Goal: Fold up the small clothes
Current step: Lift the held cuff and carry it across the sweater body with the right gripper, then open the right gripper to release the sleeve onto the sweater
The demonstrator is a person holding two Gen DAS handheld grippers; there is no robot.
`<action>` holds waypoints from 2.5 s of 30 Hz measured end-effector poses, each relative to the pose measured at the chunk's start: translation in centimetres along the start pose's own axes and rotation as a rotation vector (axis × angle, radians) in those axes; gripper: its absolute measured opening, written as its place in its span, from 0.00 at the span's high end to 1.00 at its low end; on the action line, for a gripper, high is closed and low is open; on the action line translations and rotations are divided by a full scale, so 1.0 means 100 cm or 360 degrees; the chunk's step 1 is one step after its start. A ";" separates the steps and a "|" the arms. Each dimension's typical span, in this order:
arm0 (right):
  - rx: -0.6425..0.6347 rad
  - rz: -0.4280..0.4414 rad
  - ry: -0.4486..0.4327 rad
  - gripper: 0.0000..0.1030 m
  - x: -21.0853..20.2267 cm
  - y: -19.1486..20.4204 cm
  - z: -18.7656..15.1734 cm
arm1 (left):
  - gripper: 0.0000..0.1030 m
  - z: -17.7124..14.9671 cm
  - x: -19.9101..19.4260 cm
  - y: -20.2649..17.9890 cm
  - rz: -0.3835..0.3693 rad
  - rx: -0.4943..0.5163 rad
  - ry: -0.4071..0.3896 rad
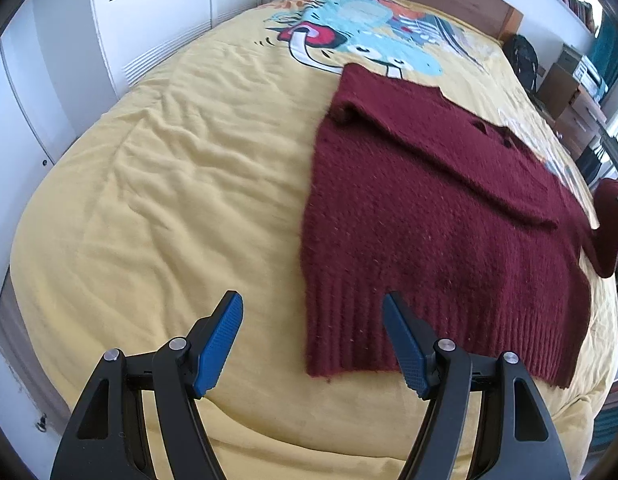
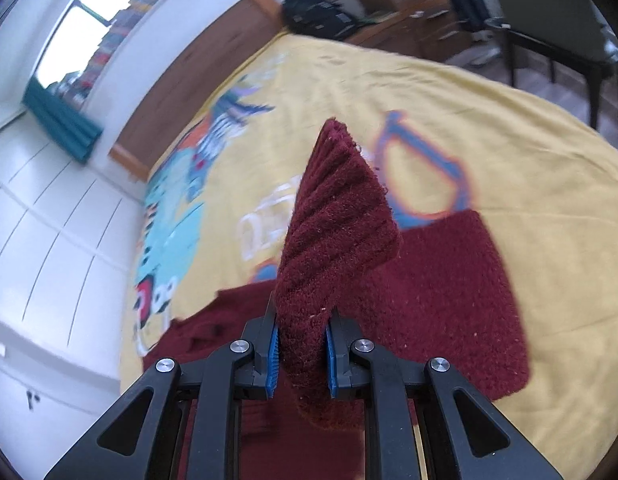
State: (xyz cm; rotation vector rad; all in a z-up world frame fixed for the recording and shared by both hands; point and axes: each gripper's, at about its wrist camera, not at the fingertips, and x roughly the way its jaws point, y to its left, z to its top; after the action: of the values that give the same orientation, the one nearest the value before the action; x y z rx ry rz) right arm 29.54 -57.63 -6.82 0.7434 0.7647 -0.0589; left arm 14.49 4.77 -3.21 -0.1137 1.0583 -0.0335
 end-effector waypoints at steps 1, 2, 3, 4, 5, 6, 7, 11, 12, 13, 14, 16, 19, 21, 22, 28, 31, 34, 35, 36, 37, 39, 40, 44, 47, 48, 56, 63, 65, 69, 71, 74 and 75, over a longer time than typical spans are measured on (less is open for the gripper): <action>-0.0024 0.0014 0.0014 0.83 0.007 0.013 -0.002 | 0.35 0.000 -0.001 0.003 -0.0002 -0.0005 -0.0004; -0.0056 0.0033 0.0034 0.83 0.015 0.031 -0.006 | 0.35 0.000 -0.002 0.006 -0.0001 -0.0004 -0.0009; -0.0076 0.0044 0.0047 0.83 0.021 0.041 -0.008 | 0.35 -0.001 -0.002 0.009 0.0005 0.0000 -0.0014; -0.0102 0.0060 0.0066 0.83 0.028 0.056 -0.011 | 0.35 -0.002 -0.003 0.012 0.0011 0.0003 -0.0017; -0.0123 0.0075 0.0081 0.83 0.034 0.068 -0.015 | 0.35 -0.003 -0.004 0.015 0.0016 0.0005 -0.0019; -0.0143 0.0090 0.0096 0.83 0.041 0.080 -0.019 | 0.35 -0.004 -0.004 0.019 0.0018 0.0000 -0.0020; -0.0158 0.0100 0.0106 0.83 0.045 0.088 -0.021 | 0.35 -0.005 -0.004 0.023 0.0017 -0.0010 -0.0018; -0.0239 0.0160 0.0164 0.83 0.071 0.135 -0.037 | 0.35 -0.007 -0.006 0.041 0.0020 -0.0055 -0.0019; -0.0258 0.0174 0.0178 0.83 0.078 0.146 -0.041 | 0.35 -0.007 -0.007 0.046 0.0022 -0.0067 -0.0021; -0.0270 0.0184 0.0187 0.83 0.081 0.153 -0.045 | 0.35 -0.008 -0.008 0.050 0.0025 -0.0077 -0.0022; -0.0285 0.0195 0.0202 0.83 0.088 0.164 -0.050 | 0.35 -0.008 -0.009 0.054 0.0030 -0.0087 -0.0024; -0.0320 0.0217 0.0241 0.83 0.102 0.183 -0.061 | 0.35 -0.008 -0.010 0.061 0.0036 -0.0107 -0.0025; -0.0376 0.0250 0.0285 0.83 0.118 0.208 -0.078 | 0.35 -0.009 -0.012 0.072 0.0044 -0.0136 -0.0028; -0.0423 0.0254 0.0310 0.82 0.126 0.223 -0.090 | 0.35 -0.010 -0.014 0.079 0.0052 -0.0154 -0.0031; -0.0445 0.0257 0.0323 0.83 0.130 0.229 -0.095 | 0.35 -0.011 -0.014 0.082 0.0056 -0.0161 -0.0031; -0.0526 0.0277 0.0399 0.82 0.155 0.256 -0.129 | 0.35 -0.015 -0.015 0.096 0.0067 -0.0207 -0.0023; -0.0571 0.0272 0.0426 0.82 0.165 0.266 -0.143 | 0.35 -0.018 -0.017 0.101 0.0071 -0.0221 -0.0021; -0.0621 0.0254 0.0464 0.82 0.174 0.272 -0.158 | 0.35 -0.020 -0.017 0.104 0.0079 -0.0233 -0.0014; -0.0649 0.0239 0.0479 0.82 0.178 0.274 -0.164 | 0.35 -0.021 -0.017 0.106 0.0081 -0.0240 -0.0011; -0.0667 0.0228 0.0490 0.81 0.181 0.276 -0.169 | 0.35 -0.021 -0.017 0.107 0.0082 -0.0243 -0.0009; -0.0688 0.0213 0.0501 0.81 0.184 0.277 -0.174 | 0.35 -0.022 -0.017 0.108 0.0084 -0.0247 -0.0008; -0.0736 0.0172 0.0533 0.80 0.192 0.278 -0.187 | 0.35 -0.022 -0.016 0.109 0.0086 -0.0252 -0.0005; -0.0749 0.0157 0.0549 0.80 0.196 0.277 -0.193 | 0.35 -0.023 -0.016 0.109 0.0085 -0.0253 -0.0004; -0.0774 0.0117 0.0597 0.79 0.210 0.273 -0.207 | 0.35 -0.023 -0.015 0.108 0.0085 -0.0247 -0.0002; -0.0790 0.0104 0.0629 0.76 0.218 0.269 -0.217 | 0.35 -0.024 -0.013 0.109 0.0088 -0.0249 0.0007; -0.0799 0.0101 0.0636 0.75 0.220 0.270 -0.219 | 0.35 -0.024 -0.013 0.109 0.0089 -0.0250 0.0009; -0.0828 0.0128 0.0699 0.71 0.233 0.275 -0.244 | 0.35 -0.022 -0.013 0.110 0.0108 -0.0256 -0.0002; -0.0856 0.0207 0.0653 0.70 0.213 0.282 -0.240 | 0.35 -0.021 -0.016 0.111 0.0108 -0.0260 -0.0013; -0.0871 0.0206 0.0625 0.70 0.207 0.282 -0.235 | 0.35 -0.021 -0.015 0.110 0.0104 -0.0260 -0.0011; -0.0902 0.0125 0.0601 0.70 0.205 0.272 -0.230 | 0.35 -0.020 -0.014 0.106 0.0089 -0.0252 -0.0010; -0.0890 0.0087 0.0606 0.70 0.207 0.263 -0.231 | 0.35 -0.020 -0.013 0.103 0.0082 -0.0243 -0.0011; -0.0881 0.0031 0.0643 0.70 0.214 0.249 -0.236 | 0.35 -0.020 -0.013 0.102 0.0081 -0.0238 -0.0010; -0.0872 0.0025 0.0661 0.70 0.216 0.245 -0.239 | 0.35 -0.020 -0.013 0.102 0.0082 -0.0240 -0.0011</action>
State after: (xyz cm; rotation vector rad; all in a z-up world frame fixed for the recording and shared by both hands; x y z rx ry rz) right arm 38.37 -19.72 -17.92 0.2350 1.1093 0.3182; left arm 11.82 14.82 -4.14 -0.2225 1.0559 0.0935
